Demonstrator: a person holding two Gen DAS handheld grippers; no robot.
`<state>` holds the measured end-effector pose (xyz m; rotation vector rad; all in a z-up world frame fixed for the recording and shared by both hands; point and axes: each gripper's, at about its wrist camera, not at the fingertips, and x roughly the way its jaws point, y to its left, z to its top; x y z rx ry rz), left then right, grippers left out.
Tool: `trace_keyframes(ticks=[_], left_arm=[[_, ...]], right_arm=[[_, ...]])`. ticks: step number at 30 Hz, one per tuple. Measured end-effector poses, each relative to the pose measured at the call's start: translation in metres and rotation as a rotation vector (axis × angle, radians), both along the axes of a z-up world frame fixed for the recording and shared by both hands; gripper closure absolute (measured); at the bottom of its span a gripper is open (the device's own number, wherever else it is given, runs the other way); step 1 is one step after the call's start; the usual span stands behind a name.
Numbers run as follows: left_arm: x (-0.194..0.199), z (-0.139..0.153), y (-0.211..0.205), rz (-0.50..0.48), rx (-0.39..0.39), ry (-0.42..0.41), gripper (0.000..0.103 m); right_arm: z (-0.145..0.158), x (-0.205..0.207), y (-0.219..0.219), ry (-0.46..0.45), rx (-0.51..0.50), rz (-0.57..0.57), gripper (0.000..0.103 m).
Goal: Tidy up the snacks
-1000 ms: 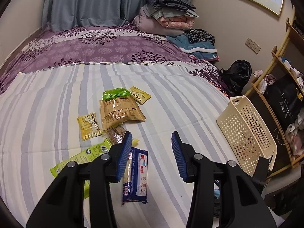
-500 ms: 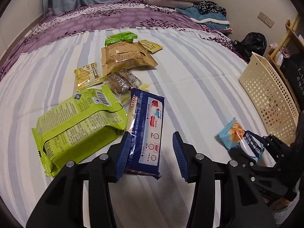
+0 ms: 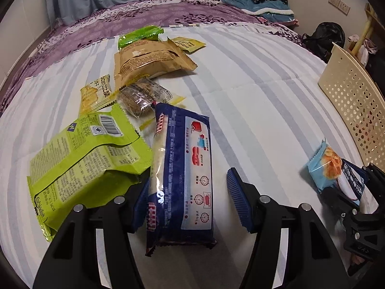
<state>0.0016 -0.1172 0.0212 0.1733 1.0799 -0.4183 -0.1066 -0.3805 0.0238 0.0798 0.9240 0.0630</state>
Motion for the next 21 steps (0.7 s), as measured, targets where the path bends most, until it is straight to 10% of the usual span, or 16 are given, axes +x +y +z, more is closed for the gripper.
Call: trace_keyframes(ticks=[5, 21], left_arm=[[-0.003, 0.005, 0.002, 0.009, 0.0, -0.02, 0.06], [-0.031, 0.071, -0.021, -0.093, -0.183, -0.063, 0.061]], right_arm=[[0.001, 0.0, -0.003, -0.009, 0.007, -0.019, 0.041], [0.062, -0.014, -0.03, -0.173, 0.018, -0.101, 0.041]])
